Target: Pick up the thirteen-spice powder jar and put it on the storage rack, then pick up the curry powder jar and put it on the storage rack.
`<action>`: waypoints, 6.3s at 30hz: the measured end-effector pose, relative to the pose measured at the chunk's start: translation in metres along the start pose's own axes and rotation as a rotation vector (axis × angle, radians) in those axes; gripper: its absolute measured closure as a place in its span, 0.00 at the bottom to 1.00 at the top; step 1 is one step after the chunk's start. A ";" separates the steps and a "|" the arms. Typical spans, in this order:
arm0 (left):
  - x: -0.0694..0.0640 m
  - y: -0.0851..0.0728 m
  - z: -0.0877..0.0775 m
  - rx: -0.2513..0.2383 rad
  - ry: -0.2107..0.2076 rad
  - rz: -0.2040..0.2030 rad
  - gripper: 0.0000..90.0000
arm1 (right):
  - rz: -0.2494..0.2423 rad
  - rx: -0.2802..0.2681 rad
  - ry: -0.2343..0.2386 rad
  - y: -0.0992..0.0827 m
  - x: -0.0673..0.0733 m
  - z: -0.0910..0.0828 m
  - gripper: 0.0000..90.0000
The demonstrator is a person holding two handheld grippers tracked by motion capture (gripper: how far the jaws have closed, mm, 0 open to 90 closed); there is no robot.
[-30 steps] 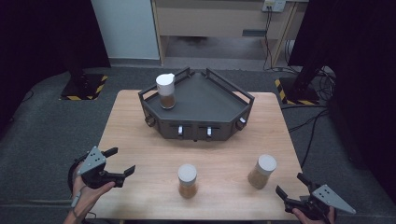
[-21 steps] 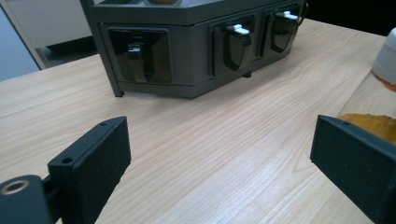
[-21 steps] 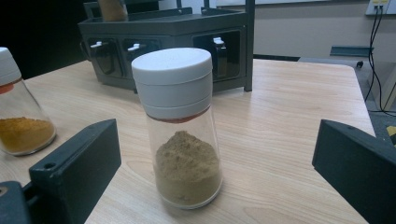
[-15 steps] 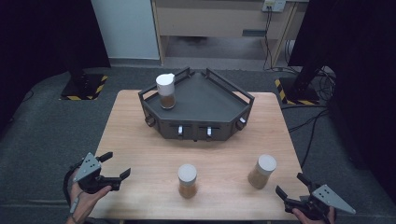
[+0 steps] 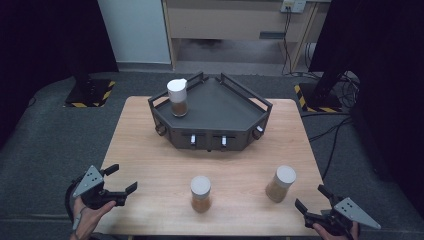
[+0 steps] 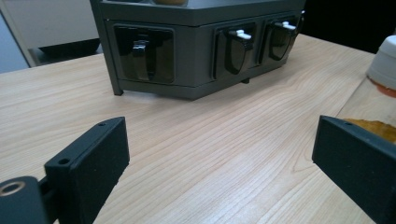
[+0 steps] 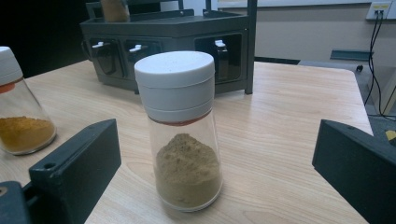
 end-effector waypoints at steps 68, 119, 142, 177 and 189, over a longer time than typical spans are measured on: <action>0.012 -0.004 -0.014 -0.097 -0.117 0.000 0.01 | -0.017 -0.020 0.036 0.004 -0.001 0.000 0.01; 0.010 -0.005 -0.013 -0.067 -0.104 0.003 0.01 | -0.251 0.096 0.512 0.188 0.041 0.075 0.01; 0.008 -0.004 -0.013 -0.062 -0.101 0.010 0.01 | -0.344 0.214 0.663 0.178 0.098 0.126 0.02; 0.008 -0.004 -0.012 -0.053 -0.107 0.016 0.01 | -0.422 0.356 0.774 0.136 0.167 0.180 0.05; 0.008 -0.004 -0.011 -0.053 -0.107 0.016 0.01 | -0.437 0.363 0.780 0.128 0.187 0.194 0.13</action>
Point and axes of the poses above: each handheld gripper's, and its own axes: z roughly forward along the jaws, y roughly out of its top, x roughly to its left, the point moved 7 cm from there along z, roughly forward along the jaws, and after that the axes turned 11 degrees about -y, right-handed, at the moved point
